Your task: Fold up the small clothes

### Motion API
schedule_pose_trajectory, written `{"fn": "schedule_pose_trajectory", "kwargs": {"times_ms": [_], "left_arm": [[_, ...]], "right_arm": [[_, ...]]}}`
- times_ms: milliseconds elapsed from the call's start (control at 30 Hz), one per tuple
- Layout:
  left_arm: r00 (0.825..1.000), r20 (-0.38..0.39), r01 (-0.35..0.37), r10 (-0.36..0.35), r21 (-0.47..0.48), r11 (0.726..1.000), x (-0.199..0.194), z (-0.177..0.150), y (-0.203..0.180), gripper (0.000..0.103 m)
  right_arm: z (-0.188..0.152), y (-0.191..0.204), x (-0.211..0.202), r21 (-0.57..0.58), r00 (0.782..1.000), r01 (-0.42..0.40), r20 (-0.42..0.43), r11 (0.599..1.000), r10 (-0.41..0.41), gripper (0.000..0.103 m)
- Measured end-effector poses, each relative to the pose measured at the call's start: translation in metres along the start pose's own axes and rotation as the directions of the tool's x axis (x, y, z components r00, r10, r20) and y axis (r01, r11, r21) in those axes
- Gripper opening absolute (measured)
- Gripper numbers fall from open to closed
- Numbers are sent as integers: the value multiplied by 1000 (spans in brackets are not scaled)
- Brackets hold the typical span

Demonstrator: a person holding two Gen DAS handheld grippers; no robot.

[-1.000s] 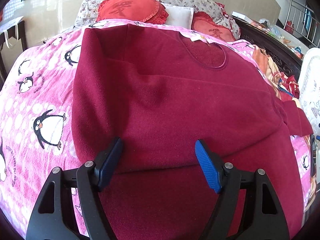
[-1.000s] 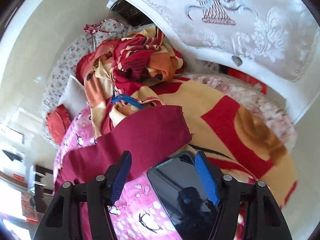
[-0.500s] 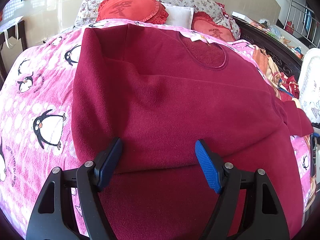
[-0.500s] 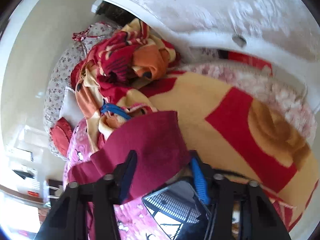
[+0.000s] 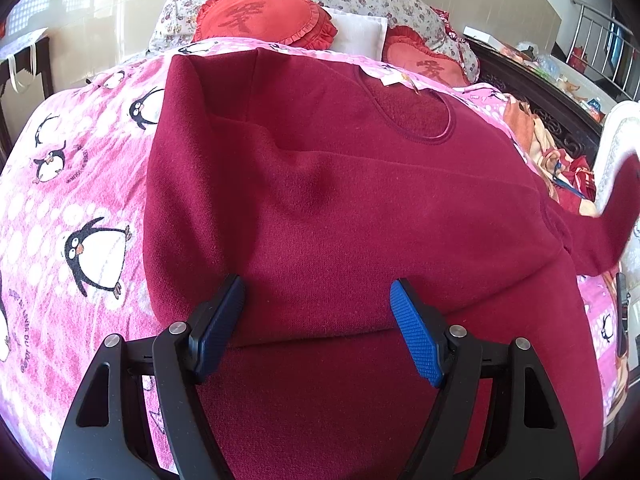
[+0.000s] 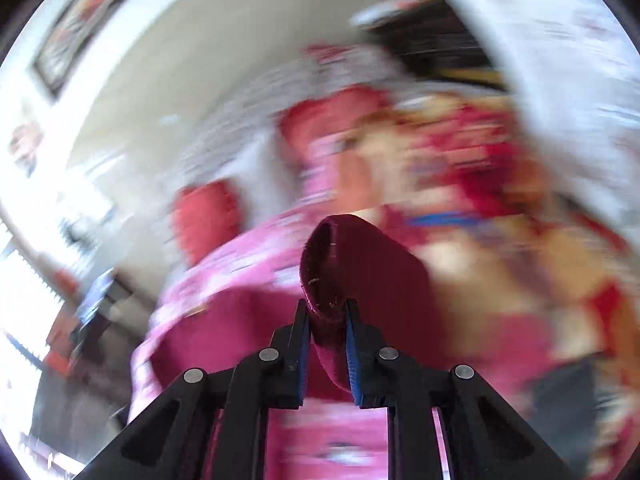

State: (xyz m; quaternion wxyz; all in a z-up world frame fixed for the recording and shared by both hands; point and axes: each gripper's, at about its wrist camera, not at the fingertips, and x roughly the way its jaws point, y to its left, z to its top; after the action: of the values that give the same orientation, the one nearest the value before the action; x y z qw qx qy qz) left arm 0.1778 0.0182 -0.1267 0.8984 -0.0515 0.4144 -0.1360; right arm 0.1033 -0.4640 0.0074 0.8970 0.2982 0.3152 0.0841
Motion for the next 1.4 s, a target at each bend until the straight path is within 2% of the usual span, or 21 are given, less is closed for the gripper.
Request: {"fn": "schedule_pose_trajectory", "kwargs": {"times_ms": [100,167,233,300,367,400,433,467,533,600,667,733,800,900,967,1133,1233,1300,1367,1400], "left_arm": [[1000,3,11,-11,-10,1000,-1,0,2,76],[1000,4,15,-15,-12,1000,-2,0,2,76],[1000,6,19,-19,-16,1000,-2,-1,3,76],[1000,9,29,-29,-24,999,-4,-1,5,76],[999,12,38,-38,-31,999,-5,-2,6,76],[999,13,43,-43,-33,999,-5,-2,7,76],[999,15,47,-47,-36,998,-6,-2,7,76],[998,19,55,-54,-40,998,-8,-2,8,76],[996,36,80,-78,-55,995,-15,-3,9,76],[992,50,118,-116,-31,993,-22,0,4,76],[985,58,164,-163,-2,987,-24,6,-7,76],[974,40,221,-223,44,974,-18,17,-25,76],[957,-10,289,-289,93,953,-1,28,-48,76],[927,-123,368,-356,97,925,33,38,-68,76],[927,-126,366,-354,93,926,41,41,-72,76],[894,-142,431,-425,9,902,51,58,-75,77],[899,-147,414,-412,-17,910,51,61,-77,77],[912,-142,384,-384,-29,923,51,62,-78,74],[942,-132,310,-310,-25,951,50,63,-80,52],[958,-131,253,-254,-23,967,50,63,-81,29]], "right_arm": [[-27,74,58,-90,987,-147,-85,985,140,15],[-50,121,100,-165,971,-205,-156,965,180,15],[-73,148,133,-205,959,-229,-214,952,185,15],[-100,166,167,-248,953,-215,-266,944,147,15],[-120,169,194,-280,954,-141,-295,950,55,15],[-131,166,208,-287,946,-91,-323,954,-7,17],[-139,159,221,-278,930,-50,-364,959,-57,23],[-141,151,225,-259,922,-37,-380,965,-67,27],[-144,143,214,-231,932,-56,-361,971,-32,33],[-148,134,192,-263,949,-23,-308,964,-61,47],[-158,125,172,-327,955,28,-272,945,-123,49],[-173,117,157,-400,950,100,-235,911,-207,49],[-190,107,147,-457,942,141,-212,878,-261,49],[-199,90,135,-436,952,131,-194,890,-235,52],[-196,84,137,-416,956,119,-196,902,-216,63],[-194,80,143,-372,963,100,-198,923,-184,63],[-195,80,139,-364,964,93,-200,927,-176,63],[-195,81,137,-365,965,93,-198,926,-175,63],[-197,82,137,-369,964,96,-197,924,-179,63],[-197,83,137,-371,964,99,-196,923,-182,63]]}}
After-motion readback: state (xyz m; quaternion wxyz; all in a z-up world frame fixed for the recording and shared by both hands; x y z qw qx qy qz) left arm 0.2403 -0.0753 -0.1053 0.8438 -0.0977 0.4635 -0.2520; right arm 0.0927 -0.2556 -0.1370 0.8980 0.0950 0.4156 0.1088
